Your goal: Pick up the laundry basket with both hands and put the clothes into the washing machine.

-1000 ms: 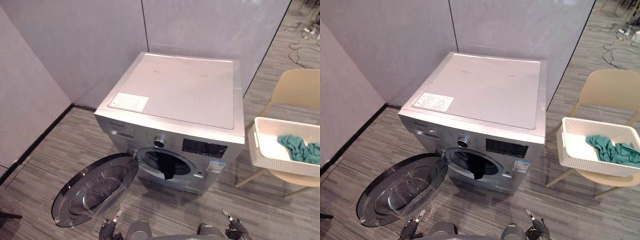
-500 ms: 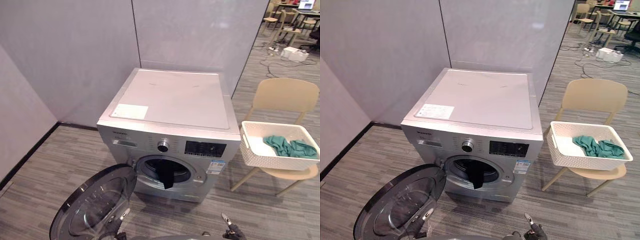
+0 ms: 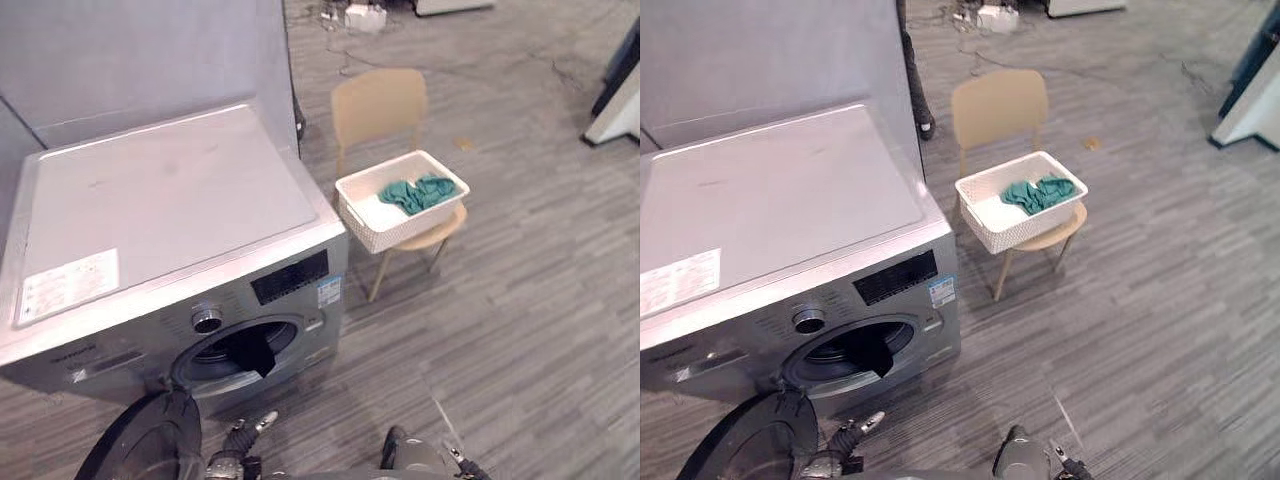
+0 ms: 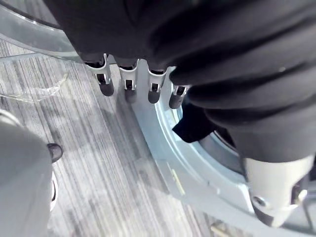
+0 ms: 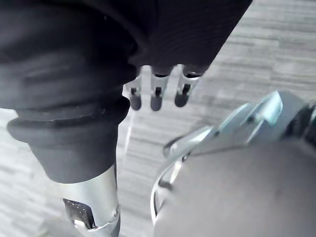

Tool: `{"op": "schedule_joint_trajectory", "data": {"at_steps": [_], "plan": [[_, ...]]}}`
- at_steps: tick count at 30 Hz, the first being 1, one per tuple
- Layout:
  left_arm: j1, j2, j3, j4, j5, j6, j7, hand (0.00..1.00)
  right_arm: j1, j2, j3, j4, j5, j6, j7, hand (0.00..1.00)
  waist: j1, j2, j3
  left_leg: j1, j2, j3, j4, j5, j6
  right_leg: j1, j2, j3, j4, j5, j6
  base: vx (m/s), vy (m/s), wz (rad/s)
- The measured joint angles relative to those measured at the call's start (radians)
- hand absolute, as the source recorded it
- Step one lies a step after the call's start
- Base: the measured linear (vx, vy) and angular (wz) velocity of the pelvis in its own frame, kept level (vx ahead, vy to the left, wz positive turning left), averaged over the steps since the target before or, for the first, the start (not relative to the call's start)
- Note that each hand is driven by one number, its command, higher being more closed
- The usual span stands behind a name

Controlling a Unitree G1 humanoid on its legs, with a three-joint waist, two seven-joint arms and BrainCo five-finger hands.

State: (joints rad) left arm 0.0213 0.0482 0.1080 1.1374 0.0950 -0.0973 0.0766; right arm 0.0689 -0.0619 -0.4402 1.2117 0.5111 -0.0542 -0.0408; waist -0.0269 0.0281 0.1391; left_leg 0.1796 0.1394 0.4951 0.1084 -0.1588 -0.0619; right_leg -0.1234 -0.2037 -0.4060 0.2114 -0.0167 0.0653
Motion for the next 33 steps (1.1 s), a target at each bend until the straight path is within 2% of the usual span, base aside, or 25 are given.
{"op": "schedule_joint_trajectory", "data": {"at_steps": [2, 4, 5, 6, 7, 8, 9, 11, 13, 14, 15, 16, 17, 18, 20, 21, 23, 24, 25, 26, 27, 28, 31, 32, 33], "plan": [[0.001, 0.001, -0.022, 0.002, -0.004, 0.001, -0.01, 0.0, 0.0, -0.007, -0.021, 0.018, -0.01, 0.012, 0.0, 0.0, 0.003, 0.022, 0.001, 0.005, 0.036, 0.001, 0.013, -0.008, -0.018, 0.06, 0.055, -0.005, -0.116, 0.04, -0.008, 0.0, -0.103, -0.09], [0.001, 0.008, -0.027, -0.001, -0.008, 0.001, -0.009, 0.0, -0.001, 0.001, -0.029, 0.019, -0.011, 0.019, 0.001, 0.0, 0.013, 0.008, 0.004, 0.006, 0.063, 0.001, 0.041, -0.007, -0.028, 0.103, 0.091, -0.006, -0.195, 0.06, -0.019, -0.06, -0.119, -0.07], [0.001, 0.012, -0.026, -0.004, -0.015, 0.001, -0.009, 0.0, -0.003, 0.006, -0.029, 0.017, -0.011, 0.019, 0.002, 0.0, 0.014, 0.0, 0.001, -0.007, 0.091, 0.0, 0.076, -0.017, -0.048, 0.115, 0.118, -0.008, -0.236, 0.068, -0.033, -0.08, -0.138, -0.09], [0.002, 0.017, -0.025, -0.007, -0.017, 0.002, -0.009, 0.0, -0.009, 0.014, -0.024, 0.015, -0.009, 0.016, 0.003, 0.0, 0.014, -0.006, -0.003, -0.032, 0.125, -0.003, 0.137, -0.031, -0.07, 0.127, 0.145, -0.008, -0.272, 0.072, -0.04, -0.07, -0.138, -0.12], [0.001, 0.017, -0.022, -0.01, -0.023, 0.002, -0.009, 0.0, -0.013, 0.017, -0.016, 0.015, -0.006, 0.014, 0.003, 0.0, 0.016, -0.013, -0.006, -0.052, 0.142, -0.005, 0.179, -0.033, -0.073, 0.129, 0.156, -0.004, -0.286, 0.072, -0.04, -0.04, -0.155, -0.27], [0.003, 0.022, -0.011, -0.02, -0.029, 0.004, -0.007, 0.0, -0.023, 0.018, 0.015, 0.013, -0.001, 0.012, 0.003, 0.0, 0.018, -0.02, -0.008, -0.107, 0.179, -0.013, 0.303, -0.033, -0.073, 0.129, 0.175, 0.001, -0.302, 0.068, -0.047, -0.03, -0.183, -0.54], [0.007, 0.024, 0.017, -0.047, -0.039, 0.004, -0.002, 0.0, -0.033, 0.008, 0.068, 0.005, 0.005, 0.005, 0.004, 0.0, 0.019, -0.019, -0.007, -0.178, 0.236, -0.047, 0.476, -0.02, -0.051, 0.127, 0.198, 0.022, -0.305, 0.057, -0.062, -0.04, -0.191, -0.81], [0.011, 0.016, 0.032, -0.07, -0.047, 0.004, 0.018, 0.0, -0.04, -0.01, 0.13, -0.025, 0.011, -0.013, 0.005, 0.0, 0.043, -0.003, 0.002, -0.289, 0.272, -0.163, 0.67, 0.08, 0.086, 0.131, 0.221, 0.092, -0.302, 0.069, -0.079, 0.02, -0.107, -0.98], [0.017, 0.01, 0.046, -0.073, -0.08, 0.004, 0.029, 0.0, -0.037, -0.027, 0.143, -0.04, 0.028, -0.017, 0.004, 0.0, 0.044, -0.003, 0.008, -0.321, 0.265, -0.207, 0.751, 0.171, 0.097, 0.118, 0.224, 0.125, -0.281, 0.085, -0.111, 0.09, -0.07, -0.88], [0.019, 0.007, 0.06, -0.073, -0.092, 0.003, 0.036, 0.0, -0.028, -0.031, 0.142, -0.053, 0.03, -0.022, 0.002, 0.0, 0.041, 0.006, 0.005, -0.328, 0.257, -0.224, 0.776, 0.24, 0.121, 0.115, 0.228, 0.153, -0.284, 0.079, -0.115, 0.07, -0.079, -0.74], [0.019, 0.007, 0.062, -0.073, -0.096, 0.003, 0.037, 0.0, -0.024, -0.034, 0.142, -0.053, 0.03, -0.024, 0.002, 0.0, 0.043, 0.001, 0.009, -0.34, 0.25, -0.239, 0.789, 0.278, 0.115, 0.115, 0.232, 0.169, -0.286, 0.078, -0.117, 0.11, -0.076, -0.73], [0.02, 0.003, 0.078, -0.073, -0.106, 0.002, 0.037, 0.0, -0.019, -0.036, 0.142, -0.048, 0.03, -0.023, 0.001, 0.0, 0.046, 0.003, 0.01, -0.367, 0.219, -0.295, 0.815, 0.31, 0.094, 0.113, 0.236, 0.203, -0.29, 0.074, -0.123, 0.14, -0.049, -0.69], [0.021, -0.005, 0.104, -0.072, -0.108, 0.003, 0.037, 0.0, -0.023, -0.035, 0.132, -0.047, 0.03, -0.023, 0.001, 0.0, 0.044, 0.011, 0.014, -0.394, 0.169, -0.343, 0.852, 0.222, 0.053, 0.11, 0.237, 0.232, -0.293, 0.069, -0.133, 0.15, -0.028, -0.6], [0.021, -0.008, 0.112, -0.072, -0.113, 0.003, 0.036, 0.0, -0.022, -0.036, 0.116, -0.046, 0.029, -0.022, 0.001, 0.0, 0.043, 0.013, 0.016, -0.41, 0.139, -0.36, 0.873, 0.151, 0.028, 0.111, 0.237, 0.244, -0.294, 0.069, -0.136, 0.15, 0.009, -0.38], [0.026, -0.017, 0.163, -0.08, -0.125, 0.002, 0.033, 0.0, -0.02, -0.031, 0.029, 0.007, 0.026, -0.006, 0.001, 0.0, 0.06, 0.017, 0.025, -0.44, 0.06, -0.359, 0.83, 0.009, 0.027, 0.139, 0.24, 0.268, -0.299, 0.067, -0.133, 0.13, 0.049, -0.32], [0.028, -0.018, 0.171, -0.081, -0.125, 0.003, 0.031, 0.0, -0.019, -0.029, 0.008, 0.014, 0.025, -0.004, 0.0, 0.0, 0.067, 0.02, 0.026, -0.444, 0.045, -0.353, 0.785, -0.007, 0.028, 0.147, 0.24, 0.271, -0.3, 0.065, -0.13, 0.13, 0.076, -0.3], [0.04, -0.025, 0.189, -0.09, -0.125, 0.004, 0.029, 0.0, -0.022, -0.01, -0.044, 0.005, 0.003, 0.0, 0.0, 0.0, 0.071, 0.027, 0.028, -0.445, 0.006, -0.336, 0.505, -0.01, 0.03, 0.161, 0.239, 0.27, -0.305, 0.055, -0.117, 0.13, 0.111, -0.15], [0.041, -0.038, 0.214, -0.089, -0.126, 0.005, 0.019, 0.0, -0.021, 0.001, -0.068, -0.015, -0.011, 0.0, 0.002, 0.0, 0.071, 0.035, 0.028, -0.429, -0.005, -0.334, 0.316, 0.003, 0.022, 0.161, 0.24, 0.269, -0.314, 0.049, -0.107, 0.1, 0.116, -0.08], [0.043, -0.042, 0.223, -0.089, -0.127, 0.005, 0.014, 0.0, -0.019, 0.006, -0.075, -0.021, -0.013, 0.0, 0.002, 0.0, 0.074, 0.039, 0.028, -0.424, -0.007, -0.334, 0.243, 0.014, 0.023, 0.163, 0.24, 0.27, -0.314, 0.044, -0.101, 0.11, 0.146, -0.14], [0.043, -0.048, 0.258, -0.088, -0.132, 0.007, 0.009, 0.0, -0.023, 0.019, -0.075, -0.037, -0.016, 0.0, 0.003, 0.0, 0.082, 0.04, 0.021, -0.4, -0.028, -0.326, 0.212, 0.041, 0.047, 0.173, 0.224, 0.276, -0.314, 0.032, -0.085, 0.15, 0.174, -0.09], [0.043, -0.059, 0.273, -0.088, -0.132, 0.008, 0.009, 0.0, -0.022, 0.031, -0.072, -0.063, -0.025, -0.001, 0.006, 0.0, 0.09, 0.022, 0.013, -0.377, -0.061, -0.32, 0.172, 0.035, 0.056, 0.181, 0.196, 0.272, -0.31, 0.021, -0.067, 0.2, 0.184, -0.03], [0.042, -0.064, 0.282, -0.089, -0.133, 0.007, 0.009, 0.0, -0.022, 0.034, -0.069, -0.065, -0.033, -0.001, 0.008, 0.0, 0.094, 0.016, 0.011, -0.366, -0.073, -0.314, 0.157, 0.029, 0.065, 0.187, 0.181, 0.269, -0.305, 0.015, -0.058, 0.24, 0.19, 0.1], [0.046, -0.074, 0.293, -0.095, -0.138, 0.008, 0.008, 0.0, -0.023, 0.037, -0.05, -0.071, -0.041, -0.001, 0.026, 0.0, 0.099, -0.001, 0.003, -0.263, -0.139, -0.299, 0.075, 0.013, 0.089, 0.162, 0.104, 0.257, -0.106, -0.099, -0.002, 0.25, 0.208, 0.1], [0.047, -0.071, 0.284, -0.088, -0.143, 0.008, 0.008, 0.0, -0.025, 0.033, -0.029, -0.081, -0.041, -0.002, 0.029, 0.0, 0.099, -0.005, -0.003, -0.218, -0.158, -0.286, 0.043, 0.011, 0.093, 0.065, 0.06, 0.256, 0.161, -0.166, 0.039, 0.25, 0.203, -0.08], [0.047, -0.063, 0.259, -0.087, -0.144, 0.011, 0.009, 0.0, -0.031, 0.036, -0.001, -0.112, -0.041, -0.006, 0.039, 0.0, 0.097, -0.016, -0.005, -0.184, -0.174, -0.279, 0.032, 0.006, 0.099, -0.052, 0.021, 0.275, 0.454, -0.174, 0.06, 0.26, 0.177, -0.02]]}}
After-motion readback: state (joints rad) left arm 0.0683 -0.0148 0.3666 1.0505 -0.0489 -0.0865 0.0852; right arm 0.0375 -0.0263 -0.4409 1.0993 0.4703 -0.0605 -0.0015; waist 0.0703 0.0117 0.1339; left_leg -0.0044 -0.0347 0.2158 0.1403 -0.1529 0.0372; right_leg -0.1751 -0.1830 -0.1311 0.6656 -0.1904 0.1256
